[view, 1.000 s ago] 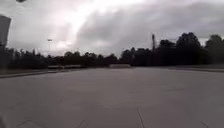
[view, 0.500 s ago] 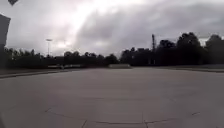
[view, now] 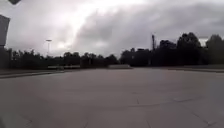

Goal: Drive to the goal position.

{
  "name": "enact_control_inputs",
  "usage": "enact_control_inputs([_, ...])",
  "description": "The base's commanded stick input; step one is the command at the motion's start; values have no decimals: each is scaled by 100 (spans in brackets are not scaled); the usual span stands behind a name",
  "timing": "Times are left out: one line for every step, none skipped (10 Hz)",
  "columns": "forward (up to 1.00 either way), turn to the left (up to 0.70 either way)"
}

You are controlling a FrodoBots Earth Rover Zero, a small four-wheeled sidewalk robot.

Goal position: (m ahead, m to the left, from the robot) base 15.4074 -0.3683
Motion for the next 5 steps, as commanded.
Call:
enact_control_inputs([70, 2])
enact_control_inputs([70, 2])
enact_control_inputs([70, 2])
enact_control_inputs([70, 2])
enact_control_inputs([70, 2])
